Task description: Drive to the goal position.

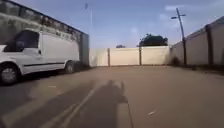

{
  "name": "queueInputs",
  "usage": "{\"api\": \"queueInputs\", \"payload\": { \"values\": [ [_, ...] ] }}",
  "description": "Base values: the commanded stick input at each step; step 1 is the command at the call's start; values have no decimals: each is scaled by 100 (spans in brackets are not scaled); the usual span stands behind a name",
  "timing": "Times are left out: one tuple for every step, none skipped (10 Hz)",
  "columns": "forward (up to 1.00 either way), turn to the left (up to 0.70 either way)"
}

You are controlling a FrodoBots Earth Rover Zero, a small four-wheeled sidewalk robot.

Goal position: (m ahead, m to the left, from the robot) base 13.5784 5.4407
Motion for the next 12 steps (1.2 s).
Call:
{"api": "queueInputs", "payload": {
  "values": [
    [100, 0],
    [100, 0],
    [100, 0],
    [100, 0],
    [100, 0],
    [100, 0],
    [100, 0],
    [100, 0],
    [100, 0],
    [100, 0],
    [100, 0],
    [100, 0]
  ]
}}
